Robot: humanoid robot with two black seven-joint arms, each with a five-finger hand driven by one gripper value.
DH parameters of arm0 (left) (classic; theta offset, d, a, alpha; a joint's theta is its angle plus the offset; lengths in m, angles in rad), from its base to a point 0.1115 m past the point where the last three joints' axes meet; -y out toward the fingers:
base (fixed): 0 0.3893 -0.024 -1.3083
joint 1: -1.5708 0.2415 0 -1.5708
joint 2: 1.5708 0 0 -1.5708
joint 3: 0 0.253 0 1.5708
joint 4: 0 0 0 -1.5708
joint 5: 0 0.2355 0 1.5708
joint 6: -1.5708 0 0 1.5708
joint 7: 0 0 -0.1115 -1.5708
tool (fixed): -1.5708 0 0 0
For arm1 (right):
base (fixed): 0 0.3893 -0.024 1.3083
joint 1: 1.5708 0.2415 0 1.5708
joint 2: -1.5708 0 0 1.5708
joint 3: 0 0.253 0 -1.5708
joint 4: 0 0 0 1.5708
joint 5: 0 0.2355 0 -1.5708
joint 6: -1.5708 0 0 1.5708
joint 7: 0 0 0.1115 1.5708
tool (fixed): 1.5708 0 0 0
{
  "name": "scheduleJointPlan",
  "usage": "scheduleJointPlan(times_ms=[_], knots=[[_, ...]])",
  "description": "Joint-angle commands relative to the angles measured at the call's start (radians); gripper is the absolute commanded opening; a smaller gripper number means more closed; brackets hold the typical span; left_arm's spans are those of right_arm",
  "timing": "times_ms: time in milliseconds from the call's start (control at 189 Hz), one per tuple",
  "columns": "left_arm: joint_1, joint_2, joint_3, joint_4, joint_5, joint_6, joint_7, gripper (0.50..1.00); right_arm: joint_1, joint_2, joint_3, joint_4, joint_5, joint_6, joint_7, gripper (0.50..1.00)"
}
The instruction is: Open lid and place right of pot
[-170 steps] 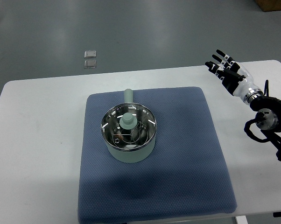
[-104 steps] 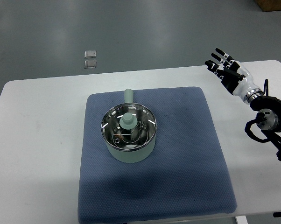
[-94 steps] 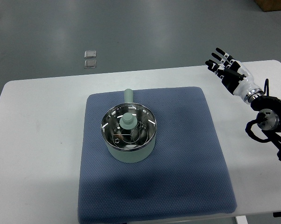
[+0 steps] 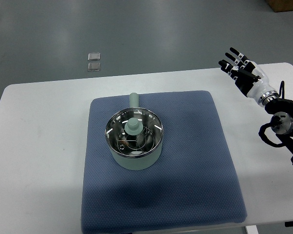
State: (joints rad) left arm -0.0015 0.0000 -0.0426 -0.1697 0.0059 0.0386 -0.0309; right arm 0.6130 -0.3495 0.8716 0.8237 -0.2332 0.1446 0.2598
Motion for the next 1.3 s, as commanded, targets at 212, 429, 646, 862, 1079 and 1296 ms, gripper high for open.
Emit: scheduleJointPlan(times_ms=[212, 429, 646, 862, 1079, 1296], knots=[[0.000, 0.000, 0.000, -0.001, 0.000, 0.000, 0.000, 1.000, -0.002, -0.006, 0.010, 0.000, 0.002, 0.023, 0.001, 0.930], [0.000, 0.000, 0.000, -0.001, 0.000, 0.000, 0.000, 1.000, -0.006, -0.006, 0.046, 0.003, 0.000, 0.036, -0.001, 0.930], [0.000, 0.000, 0.000, -0.001, 0.000, 0.000, 0.000, 1.000, -0.004, 0.000, 0.061, 0.014, 0.000, 0.036, -0.005, 0.930], [0.000, 0.000, 0.000, -0.001, 0.000, 0.000, 0.000, 1.000, 0.004, 0.000, 0.061, 0.021, -0.006, 0.039, -0.008, 0.930], [0.000, 0.000, 0.000, -0.001, 0.000, 0.000, 0.000, 1.000, 0.022, -0.036, 0.060, 0.055, -0.017, 0.081, -0.011, 0.930], [0.000, 0.000, 0.000, -0.001, 0.000, 0.000, 0.000, 1.000, 0.096, -0.091, 0.057, 0.066, -0.041, 0.119, -0.011, 0.930]])
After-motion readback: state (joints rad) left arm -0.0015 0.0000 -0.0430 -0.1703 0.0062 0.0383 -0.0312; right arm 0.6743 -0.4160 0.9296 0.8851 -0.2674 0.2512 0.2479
